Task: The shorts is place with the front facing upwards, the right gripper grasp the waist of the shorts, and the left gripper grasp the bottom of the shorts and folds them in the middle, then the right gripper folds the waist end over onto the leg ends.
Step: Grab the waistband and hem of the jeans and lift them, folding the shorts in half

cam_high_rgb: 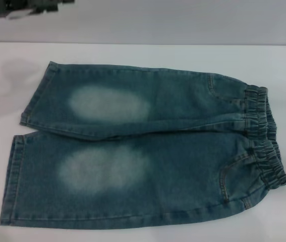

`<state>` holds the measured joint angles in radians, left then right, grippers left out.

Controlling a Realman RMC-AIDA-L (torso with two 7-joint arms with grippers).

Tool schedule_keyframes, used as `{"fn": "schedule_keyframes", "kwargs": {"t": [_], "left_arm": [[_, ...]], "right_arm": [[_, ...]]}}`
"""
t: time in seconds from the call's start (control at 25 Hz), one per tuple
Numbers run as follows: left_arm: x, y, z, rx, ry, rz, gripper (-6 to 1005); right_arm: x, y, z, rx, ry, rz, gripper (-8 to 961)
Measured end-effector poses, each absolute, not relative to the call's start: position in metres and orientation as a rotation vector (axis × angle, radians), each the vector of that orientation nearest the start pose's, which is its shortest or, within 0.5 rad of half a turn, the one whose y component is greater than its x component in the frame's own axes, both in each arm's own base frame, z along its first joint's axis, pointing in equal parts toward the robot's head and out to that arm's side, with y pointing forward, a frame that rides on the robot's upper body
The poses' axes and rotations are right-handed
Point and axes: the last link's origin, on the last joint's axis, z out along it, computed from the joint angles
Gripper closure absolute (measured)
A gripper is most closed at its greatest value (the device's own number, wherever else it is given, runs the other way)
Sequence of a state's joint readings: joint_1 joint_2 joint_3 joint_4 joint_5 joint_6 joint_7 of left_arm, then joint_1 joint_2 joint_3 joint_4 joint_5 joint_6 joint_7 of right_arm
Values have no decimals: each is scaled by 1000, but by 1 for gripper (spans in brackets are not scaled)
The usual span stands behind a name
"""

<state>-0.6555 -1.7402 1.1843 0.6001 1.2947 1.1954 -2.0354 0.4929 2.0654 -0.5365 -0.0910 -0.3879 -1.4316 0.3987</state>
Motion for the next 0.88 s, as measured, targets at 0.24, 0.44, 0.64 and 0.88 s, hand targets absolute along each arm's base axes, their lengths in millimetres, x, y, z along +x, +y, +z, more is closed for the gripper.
{"fn": "schedule_keyframes", "kwargs": {"t": [0.24,0.44,0.64,0.88], "left_arm": [[-229,404,129,-2439,-1527,-728,205],[-247,378,132,-2467,-1708,-637,204],[-265,348,130,-2494,-1843,-584,204],[-302,321,121,-2409,-1991,-423,205]], "right_arm": [[354,332,121,-955,447,968,518],[356,333,130,-944,428,959,518],[356,332,134,-933,414,956,518],[357,334,139,-924,408,949,518]]}}
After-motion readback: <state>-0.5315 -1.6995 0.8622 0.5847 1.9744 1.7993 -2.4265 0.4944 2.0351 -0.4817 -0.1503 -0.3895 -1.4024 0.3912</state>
